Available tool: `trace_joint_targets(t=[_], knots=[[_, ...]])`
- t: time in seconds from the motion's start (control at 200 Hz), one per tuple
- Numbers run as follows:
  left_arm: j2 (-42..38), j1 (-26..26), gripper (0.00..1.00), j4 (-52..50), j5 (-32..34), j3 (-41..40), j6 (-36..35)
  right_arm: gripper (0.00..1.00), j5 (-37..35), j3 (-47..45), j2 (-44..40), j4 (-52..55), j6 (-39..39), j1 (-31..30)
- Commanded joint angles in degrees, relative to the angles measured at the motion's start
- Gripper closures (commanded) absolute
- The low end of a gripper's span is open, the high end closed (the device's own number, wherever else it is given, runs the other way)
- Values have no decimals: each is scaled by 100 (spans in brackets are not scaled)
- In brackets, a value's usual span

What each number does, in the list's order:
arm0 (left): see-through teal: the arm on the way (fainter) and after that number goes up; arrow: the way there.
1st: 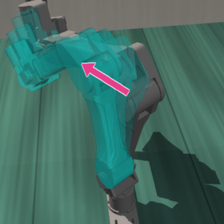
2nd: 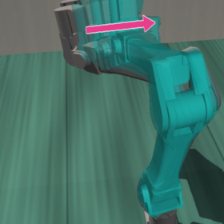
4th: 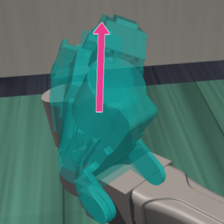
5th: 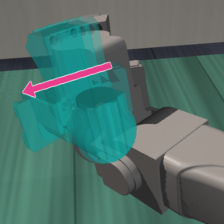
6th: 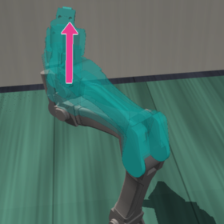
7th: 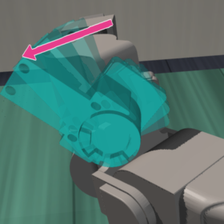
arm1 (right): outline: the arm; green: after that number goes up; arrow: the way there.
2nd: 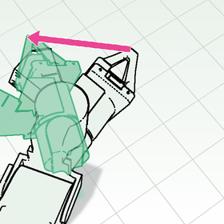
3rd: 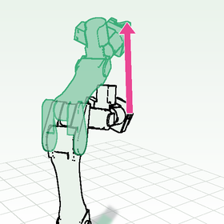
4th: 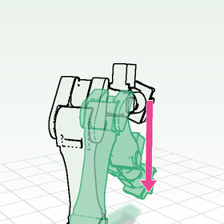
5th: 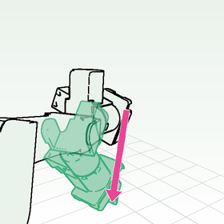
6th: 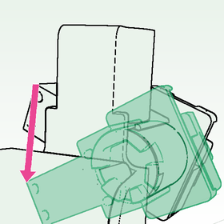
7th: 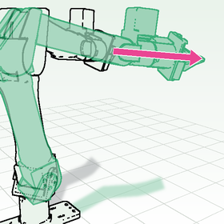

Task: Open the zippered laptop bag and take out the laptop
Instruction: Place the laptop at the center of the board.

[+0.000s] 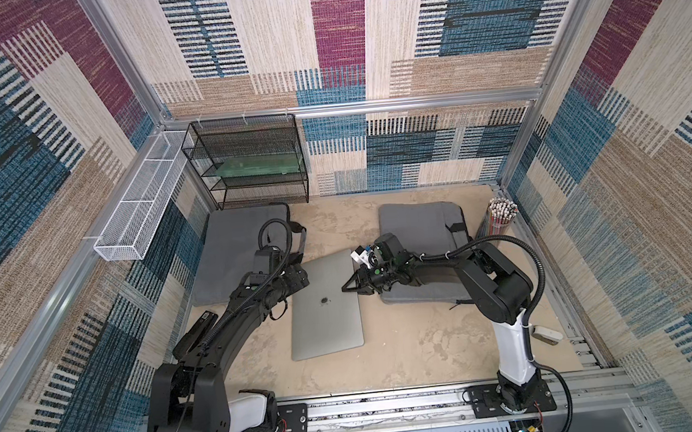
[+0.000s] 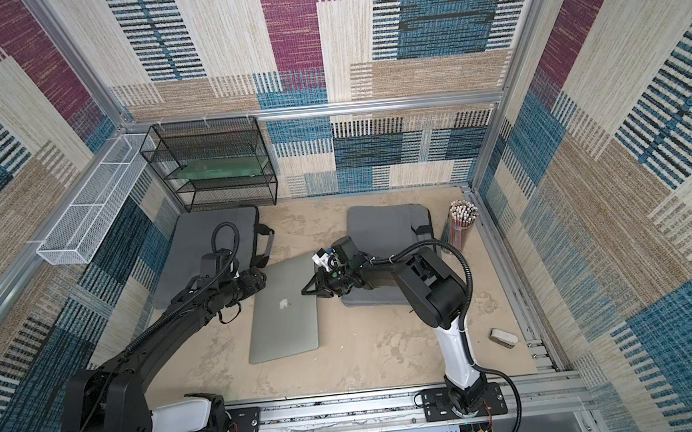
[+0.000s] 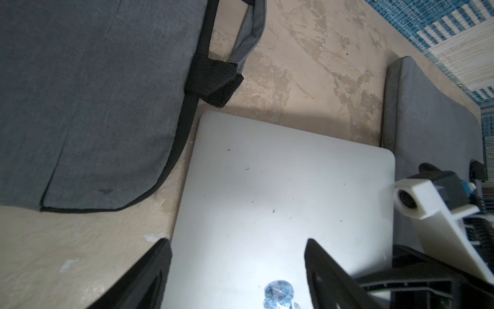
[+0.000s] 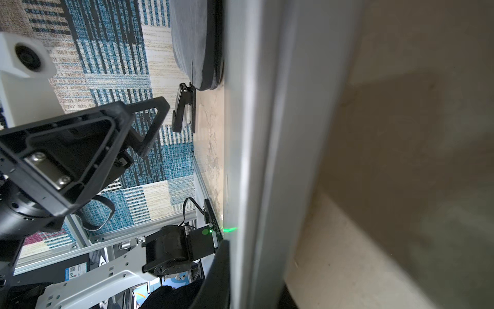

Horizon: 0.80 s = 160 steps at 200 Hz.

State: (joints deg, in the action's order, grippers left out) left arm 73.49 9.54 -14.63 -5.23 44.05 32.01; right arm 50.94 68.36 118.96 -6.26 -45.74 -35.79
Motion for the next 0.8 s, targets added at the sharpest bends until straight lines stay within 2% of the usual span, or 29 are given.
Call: trace_joint_targets(t=[0.0,0.055,0.2,0.476,0.631,0.796], knots=[[-28,-5,16,-53,-136,28,150,79,-695,134,226,1148,557,19],[-17,-5,15,-42,-153,10,167,72,-736,223,314,1317,654,19],[-5,-4,14,30,-180,-28,231,61,-863,344,416,1534,793,-21],[-15,-5,14,74,-215,-26,292,47,-1120,404,306,1786,829,-84],[-140,-14,13,234,-189,-103,470,40,-1632,477,162,2218,906,-225],[-398,-90,12,525,-244,-311,755,35,-2499,432,-161,2678,941,-323]])
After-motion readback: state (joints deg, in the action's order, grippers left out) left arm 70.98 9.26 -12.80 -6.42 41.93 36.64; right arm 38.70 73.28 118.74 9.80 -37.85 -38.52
